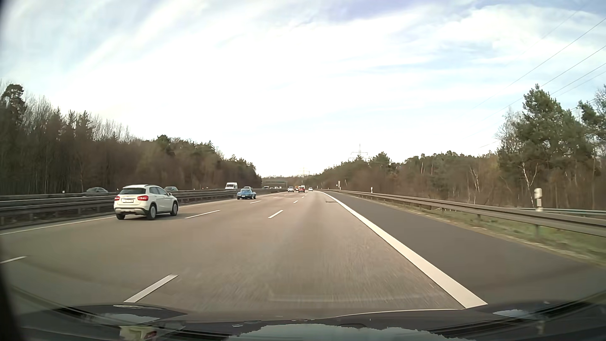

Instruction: Follow the waypoints while adhering to traffic rules and regulations

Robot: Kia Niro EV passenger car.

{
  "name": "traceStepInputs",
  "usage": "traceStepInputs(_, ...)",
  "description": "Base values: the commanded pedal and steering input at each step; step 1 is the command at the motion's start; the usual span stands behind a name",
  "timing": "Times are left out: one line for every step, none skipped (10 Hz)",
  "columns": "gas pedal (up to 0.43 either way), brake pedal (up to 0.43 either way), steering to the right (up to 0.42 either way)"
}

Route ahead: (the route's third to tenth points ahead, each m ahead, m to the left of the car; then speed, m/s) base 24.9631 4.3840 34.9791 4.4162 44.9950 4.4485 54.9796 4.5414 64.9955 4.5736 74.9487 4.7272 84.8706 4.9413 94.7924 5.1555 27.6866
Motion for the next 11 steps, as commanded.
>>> traceStepInputs(0.22,0.0,-0.002)
traceStepInputs(0.22,0.0,-0.002)
traceStepInputs(0.22,0.0,-0.002)
traceStepInputs(0.22,0.0,-0.002)
traceStepInputs(0.22,0.0,-0.003)
traceStepInputs(0.22,0.0,-0.003)
traceStepInputs(0.22,0.0,-0.004)
traceStepInputs(0.22,0.0,-0.004)
traceStepInputs(0.22,0.0,-0.004)
traceStepInputs(0.22,0.0,-0.004)
traceStepInputs(0.22,0.0,-0.004)
